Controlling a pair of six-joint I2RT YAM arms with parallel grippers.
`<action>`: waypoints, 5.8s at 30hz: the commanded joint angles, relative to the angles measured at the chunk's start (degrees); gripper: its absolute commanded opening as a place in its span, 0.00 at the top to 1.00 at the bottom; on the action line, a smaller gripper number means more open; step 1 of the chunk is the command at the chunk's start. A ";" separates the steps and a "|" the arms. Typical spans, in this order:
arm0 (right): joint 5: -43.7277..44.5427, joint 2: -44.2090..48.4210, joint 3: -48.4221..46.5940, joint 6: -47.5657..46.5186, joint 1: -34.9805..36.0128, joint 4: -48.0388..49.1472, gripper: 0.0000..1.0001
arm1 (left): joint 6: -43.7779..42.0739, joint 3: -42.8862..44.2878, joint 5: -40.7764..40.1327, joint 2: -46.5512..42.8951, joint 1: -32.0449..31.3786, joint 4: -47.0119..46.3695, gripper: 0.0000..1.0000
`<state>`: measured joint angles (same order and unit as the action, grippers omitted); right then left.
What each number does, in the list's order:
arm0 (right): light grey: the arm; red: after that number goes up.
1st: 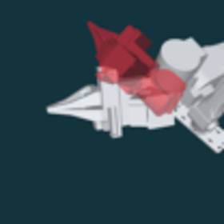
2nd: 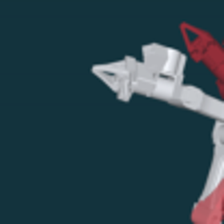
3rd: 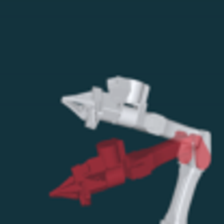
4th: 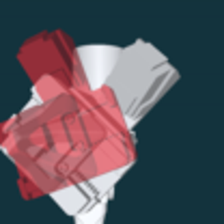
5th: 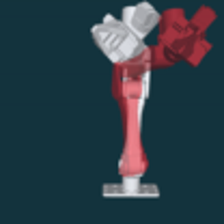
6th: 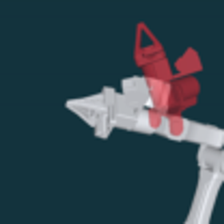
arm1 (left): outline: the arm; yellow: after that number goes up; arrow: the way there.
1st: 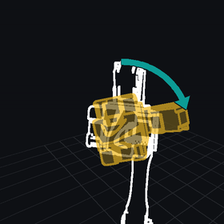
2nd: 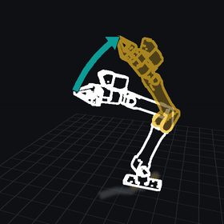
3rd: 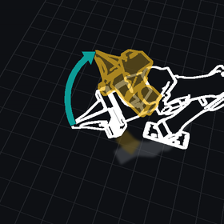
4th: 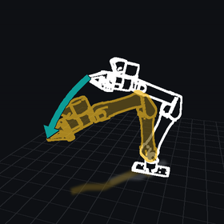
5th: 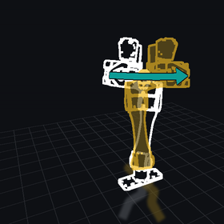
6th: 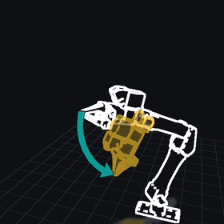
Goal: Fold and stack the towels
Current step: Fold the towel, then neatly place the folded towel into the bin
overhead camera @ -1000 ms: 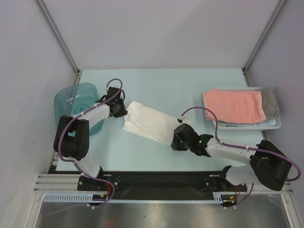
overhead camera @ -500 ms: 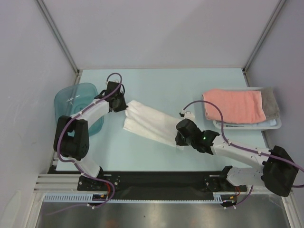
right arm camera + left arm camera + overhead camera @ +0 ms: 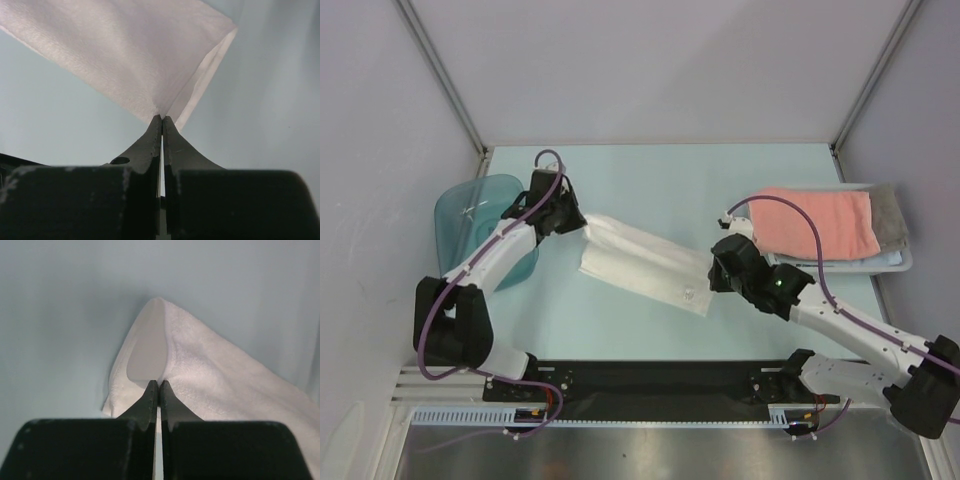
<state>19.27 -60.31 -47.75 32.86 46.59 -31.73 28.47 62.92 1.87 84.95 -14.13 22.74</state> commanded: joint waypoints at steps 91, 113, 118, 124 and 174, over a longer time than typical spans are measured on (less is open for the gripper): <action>15.09 -15.27 -15.51 -16.69 -8.09 -9.48 1.00 | -7.72 -4.02 6.04 -18.49 -6.00 2.92 0.64; 29.08 -20.02 -48.13 -34.34 -12.65 -23.99 1.00 | -10.28 -9.21 12.28 -24.22 -6.00 0.73 0.64; 29.16 -22.30 -56.48 -36.37 -13.72 -27.33 1.00 | -10.45 -9.21 13.34 -23.42 -5.91 0.72 0.64; 29.42 -24.50 -65.80 -37.69 -14.33 -29.80 1.00 | -10.71 -9.04 14.30 -22.37 -4.94 0.81 0.64; 13.87 -19.40 -27.60 -24.17 -61.34 0.08 0.59 | -9.84 -10.88 18.96 -19.12 -5.47 -1.47 0.62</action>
<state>34.13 -79.46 -78.50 3.53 -12.12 -39.77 19.00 52.16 18.92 66.11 -19.33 24.05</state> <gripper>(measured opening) 0.273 0.380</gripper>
